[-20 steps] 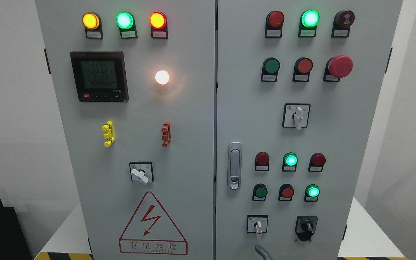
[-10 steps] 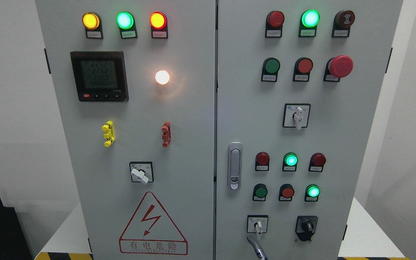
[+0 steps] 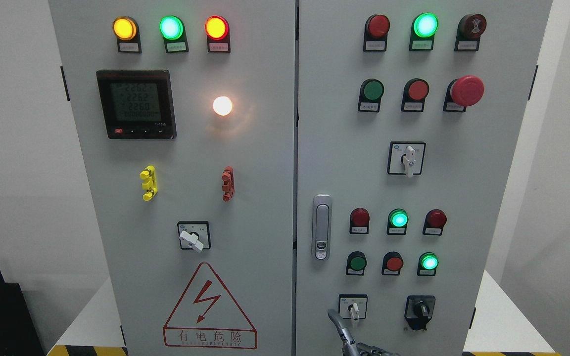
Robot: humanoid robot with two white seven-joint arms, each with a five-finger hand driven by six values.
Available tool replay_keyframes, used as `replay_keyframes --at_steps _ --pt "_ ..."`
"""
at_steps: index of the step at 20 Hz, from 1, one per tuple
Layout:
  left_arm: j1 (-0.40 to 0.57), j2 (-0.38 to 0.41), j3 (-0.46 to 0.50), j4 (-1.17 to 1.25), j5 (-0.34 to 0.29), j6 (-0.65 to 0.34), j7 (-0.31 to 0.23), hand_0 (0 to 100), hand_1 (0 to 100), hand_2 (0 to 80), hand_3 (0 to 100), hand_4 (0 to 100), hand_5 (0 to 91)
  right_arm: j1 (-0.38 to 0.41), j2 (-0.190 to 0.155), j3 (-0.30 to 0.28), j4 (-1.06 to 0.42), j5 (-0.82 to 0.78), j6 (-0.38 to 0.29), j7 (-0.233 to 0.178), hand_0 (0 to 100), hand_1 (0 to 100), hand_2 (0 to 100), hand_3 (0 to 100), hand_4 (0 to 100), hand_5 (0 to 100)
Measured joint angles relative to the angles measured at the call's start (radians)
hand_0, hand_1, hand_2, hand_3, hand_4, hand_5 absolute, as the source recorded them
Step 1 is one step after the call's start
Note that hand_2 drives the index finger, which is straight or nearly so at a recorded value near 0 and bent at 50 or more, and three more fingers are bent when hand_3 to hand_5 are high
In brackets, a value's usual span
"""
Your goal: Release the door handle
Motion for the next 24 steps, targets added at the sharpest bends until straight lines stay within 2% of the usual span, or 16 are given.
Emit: replay_keyframes --at_steps 7,12,20,22,24 --pt "0.0 0.0 0.0 0.0 0.0 0.0 0.0 12 39 0.0 0 0 0.0 -0.022 0.011 0.01 0.014 0.066 0.041 -0.002 33 39 0 100 100 98" --pt "0.0 0.0 0.0 0.0 0.0 0.0 0.0 12 39 0.0 0 0 0.0 -0.063 0.028 0.017 0.034 0.103 0.108 0.0 33 39 0 100 100 98" --pt "0.0 0.0 0.0 0.0 0.0 0.0 0.0 12 39 0.0 0 0 0.0 -0.146 0.056 0.036 0.092 0.135 0.131 0.002 33 37 0 100 100 98" --pt "0.0 0.0 0.0 0.0 0.0 0.0 0.0 12 39 0.0 0 0 0.0 -0.172 0.063 0.04 0.112 0.139 0.134 0.003 33 37 0 100 93 98" --pt "0.0 0.0 0.0 0.0 0.0 0.0 0.0 12 39 0.0 0 0 0.0 -0.196 0.068 0.042 0.132 0.141 0.154 0.003 34 37 0 100 92 98"
